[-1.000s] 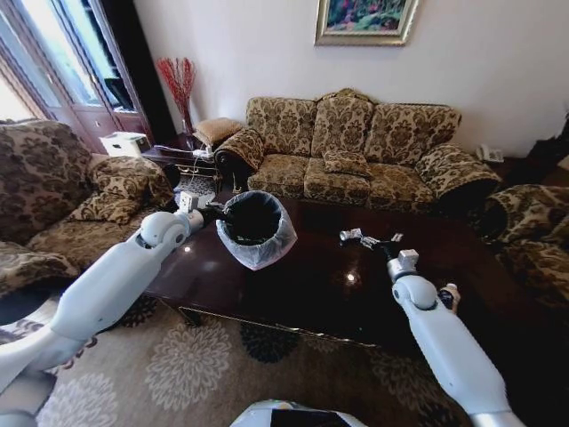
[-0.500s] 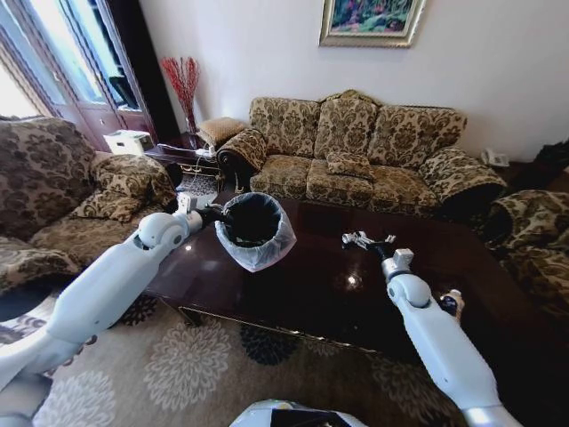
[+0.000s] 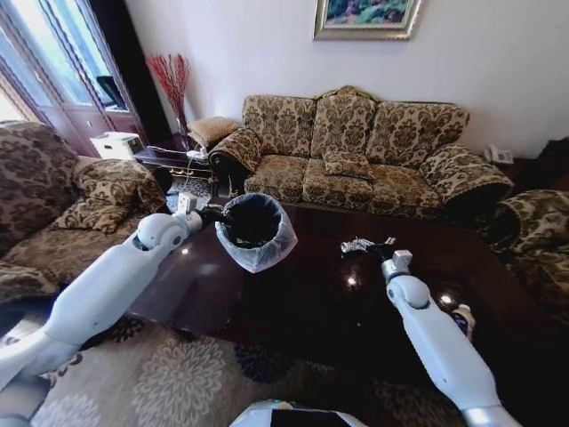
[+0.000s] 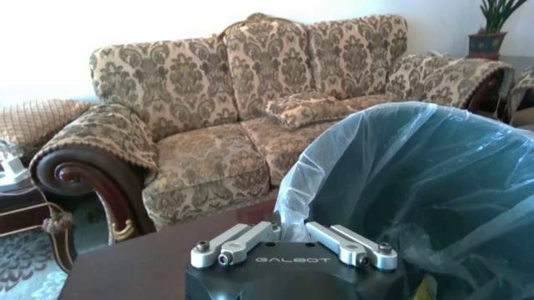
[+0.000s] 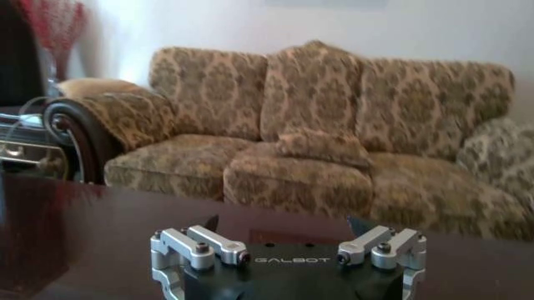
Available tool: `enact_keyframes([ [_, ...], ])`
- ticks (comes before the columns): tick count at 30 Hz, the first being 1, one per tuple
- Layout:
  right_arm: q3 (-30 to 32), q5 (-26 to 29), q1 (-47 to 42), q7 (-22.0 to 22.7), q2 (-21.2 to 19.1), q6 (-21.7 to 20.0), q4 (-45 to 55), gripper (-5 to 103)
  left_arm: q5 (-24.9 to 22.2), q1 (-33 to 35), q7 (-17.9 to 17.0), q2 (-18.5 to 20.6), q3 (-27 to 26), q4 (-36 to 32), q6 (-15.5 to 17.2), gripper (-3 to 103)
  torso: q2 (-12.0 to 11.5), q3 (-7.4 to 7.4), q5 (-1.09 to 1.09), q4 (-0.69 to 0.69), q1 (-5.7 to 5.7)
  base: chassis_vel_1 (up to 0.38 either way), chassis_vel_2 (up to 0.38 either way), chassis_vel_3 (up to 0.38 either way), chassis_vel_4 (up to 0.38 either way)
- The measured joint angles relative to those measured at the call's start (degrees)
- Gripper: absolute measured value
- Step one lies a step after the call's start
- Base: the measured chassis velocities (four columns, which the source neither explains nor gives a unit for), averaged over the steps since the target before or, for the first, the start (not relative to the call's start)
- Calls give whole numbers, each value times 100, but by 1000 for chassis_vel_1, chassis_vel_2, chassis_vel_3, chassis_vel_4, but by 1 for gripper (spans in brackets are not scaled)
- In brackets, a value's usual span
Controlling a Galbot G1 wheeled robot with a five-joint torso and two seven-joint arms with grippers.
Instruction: Move to the front of the table and place the trash on the table into the trash bin.
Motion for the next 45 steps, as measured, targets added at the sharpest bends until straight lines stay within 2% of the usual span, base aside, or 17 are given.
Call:
enact_keyframes([
  [2, -126, 436, 94, 509, 96, -309, -8, 100, -6, -42, 1, -18, 19, 8, 0, 1, 1, -3, 1, 0, -8, 0, 0, 0, 0],
  [3, -126, 436, 94, 509, 96, -309, -8, 100, -6, -42, 1, -18, 19, 8, 0, 1, 1, -3, 1, 0, -8, 0, 0, 0, 0],
  [5, -243, 897, 284, 1215, 256, -652, -62, 100, -22, -74, 9, -22, 32, 11, 0, 1, 4, -6, 2, 1, -12, 0, 0, 0, 0],
  [6, -263, 956, 352, 1356, 309, -742, -118, 100, -30, -77, 10, -19, 32, 5, -1, 1, 4, -5, 2, 0, -12, 0, 0, 0, 0],
  [11, -273, 879, 514, 1438, 324, -885, -219, 100, -70, -48, 9, 41, 6, -62, 0, 1, 3, -4, 0, 2, -7, 0, 0, 0, 0],
  [15, -287, 1065, 464, 1722, 273, -1060, -133, 100, -86, -3, 7, 64, -32, -80, -1, 1, 3, -2, -1, 2, -2, 0, 0, 0, 0],
  [18, -307, 1776, 297, 2206, 456, -987, -74, 100, -88, 5, 3, -25, -37, -57, -3, 1, 3, -2, 2, -1, -4, 0, 0, 0, 0],
  [19, -307, 1776, 297, 2206, 456, -987, -74, 100, -88, 5, 3, -25, -37, -57, -3, 1, 3, -2, 2, -1, -4, 0, 0, 0, 0],
  [21, -293, 2114, 356, 2487, 676, -859, -195, 100, -88, 5, -6, -57, -13, -67, -3, 1, 3, -2, 2, -1, -6, 0, 0, 0, 0],
  [25, -280, 2119, 598, 2430, 890, -562, -501, 100, -89, 28, -13, -61, 15, -138, -3, 1, 3, -2, 0, 2, -5, 0, 0, 0, 0],
  [29, -260, 2076, 858, 2355, 1031, -481, -765, 100, -120, 59, -14, -38, 3, -188, -3, 1, 3, -2, 0, 1, -3, 0, 0, 0, 0],
  [36, -55, 2216, 1431, 2526, 1405, -606, -1548, 100, -138, 67, -15, -5, -11, -204, -1, 1, 3, -2, 1, 1, -5, 0, 0, 0, 0],
  [38, 36, 2488, 1608, 2728, 1507, -671, -1796, 100, -152, 69, -22, -22, -11, -210, 0, 1, 2, -2, 2, 2, -4, 0, 0, 0, 0],
  [45, 91, 2665, 1848, 2821, 1548, -763, -2273, 100, -153, 98, -26, -95, 12, -188, 2, 1, 2, -2, 1, 0, -4, 0, 0, 0, 0],
])
